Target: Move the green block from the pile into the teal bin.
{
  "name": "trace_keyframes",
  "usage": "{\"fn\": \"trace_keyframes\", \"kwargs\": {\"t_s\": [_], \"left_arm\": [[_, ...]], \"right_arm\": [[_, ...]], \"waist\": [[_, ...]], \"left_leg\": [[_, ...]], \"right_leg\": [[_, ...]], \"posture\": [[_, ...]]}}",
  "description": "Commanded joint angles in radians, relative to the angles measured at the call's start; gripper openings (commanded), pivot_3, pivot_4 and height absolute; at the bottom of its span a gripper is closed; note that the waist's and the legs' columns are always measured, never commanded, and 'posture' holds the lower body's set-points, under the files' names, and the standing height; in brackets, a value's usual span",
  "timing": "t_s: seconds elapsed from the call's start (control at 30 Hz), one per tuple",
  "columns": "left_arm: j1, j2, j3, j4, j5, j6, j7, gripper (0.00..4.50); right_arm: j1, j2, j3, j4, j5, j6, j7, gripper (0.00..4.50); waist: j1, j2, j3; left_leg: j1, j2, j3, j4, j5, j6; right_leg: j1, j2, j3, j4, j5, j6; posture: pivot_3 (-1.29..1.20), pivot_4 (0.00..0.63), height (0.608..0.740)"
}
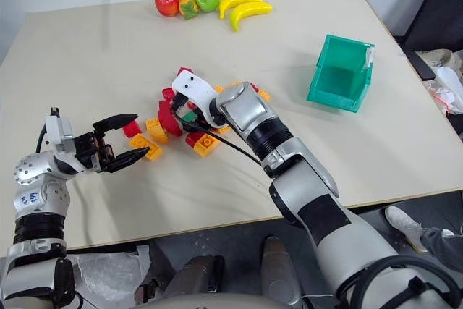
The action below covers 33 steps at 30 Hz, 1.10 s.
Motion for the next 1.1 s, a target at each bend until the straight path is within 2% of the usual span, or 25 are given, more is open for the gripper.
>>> {"fn": "trace_keyframes", "kwargs": {"t_s": [0.03,0.2,0.33,0.53,0.6,0.67,0.73,0.83,1.0,1.1], "left_arm": [[-0.025,-0.006,0.0,0.01,-0.008,-0.012,-0.003,4.5],[-0.034,-0.025,-0.032,-0.01,0.006,0.001,0.005,4.5],[-0.036,-0.055,-0.084,-0.085,0.024,0.039,0.05,4.5],[-0.064,-0.097,-0.156,-0.173,0.068,0.1,0.159,4.5],[-0.103,-0.129,-0.201,-0.195,0.118,0.123,0.234,4.5],[-0.167,-0.166,-0.259,-0.201,0.18,0.144,0.301,4.5],[-0.215,-0.188,-0.302,-0.195,0.22,0.154,0.33,4.5],[-0.284,-0.213,-0.334,-0.143,0.257,0.156,0.359,4.5],[-0.452,-0.266,-0.387,0.019,0.333,0.16,0.408,4.5],[-0.516,-0.291,-0.397,0.096,0.354,0.142,0.415,4.5]], "right_arm": [[0.012,-0.03,-0.036,-0.153,0.016,0.038,0.027,2.46],[0.093,-0.122,-0.084,-0.429,0.06,0.079,0.073,2.46],[0.196,-0.257,-0.155,-0.673,0.097,0.049,0.106,2.46],[0.311,-0.468,-0.238,-0.821,0.073,0.042,0.078,2.46],[0.353,-0.591,-0.291,-0.844,0.044,0.053,0.068,2.46],[0.379,-0.718,-0.344,-0.814,0.014,0.026,0.061,2.46],[0.38,-0.784,-0.36,-0.747,0.001,-0.022,0.056,2.46],[0.358,-0.817,-0.35,-0.622,-0.026,-0.115,0.049,2.46],[0.242,-0.798,-0.335,-0.253,-0.086,-0.322,-0.019,2.46],[0.179,-0.776,-0.329,-0.069,-0.105,-0.413,-0.052,3.48]], "waist": [[0.001,0.0,0.0],[0.004,0.0,0.0],[0.016,0.0,0.0],[0.041,0.0,0.0],[0.049,0.0,0.0],[0.067,0.0,0.0],[0.084,0.0,0.001],[0.079,0.0,0.001],[0.075,0.0,0.001],[0.074,0.0,0.001]], "left_leg": [[0.0,0.0,0.0,0.0,0.0,0.0],[-0.001,-0.001,0.0,0.0,0.0,0.0],[-0.001,-0.001,0.0,0.001,0.0,0.0],[-0.002,-0.001,0.002,0.003,0.0,0.001],[-0.001,0.0,0.004,0.003,0.0,0.001],[-0.002,-0.001,0.004,0.005,-0.001,0.001],[-0.003,-0.002,0.005,0.008,-0.001,0.002],[-0.002,-0.002,0.009,0.008,-0.002,0.004],[0.0,0.0,0.016,0.009,-0.003,0.005],[0.0,0.0,0.016,0.008,-0.003,0.005]], "right_leg": [[0.0,0.0,0.0,0.0,0.0,0.0],[0.0,0.0,0.0,0.0,0.0,0.0],[0.0,-0.001,0.0,0.0,0.0,0.0],[0.0,0.0,0.0,0.0,0.0,0.0],[0.0,0.0,0.002,0.0,0.0,0.0],[0.0,0.0,0.002,0.0,0.0,0.0],[0.0,-0.001,0.003,-0.002,0.001,0.002],[0.002,-0.001,0.005,-0.002,0.002,0.003],[0.001,0.0,0.008,-0.003,0.004,0.003],[0.001,0.0,0.007,-0.004,0.005,0.003]], "posture": [[0.0,0.15,0.74],[0.0,0.15,0.74],[0.0,0.15,0.74],[0.0,0.15,0.74],[0.0,0.15,0.74],[0.0,0.15,0.74],[0.0,0.15,0.74],[0.0,0.15,0.74],[0.0,0.15,0.74],[0.0,0.15,0.74]]}}
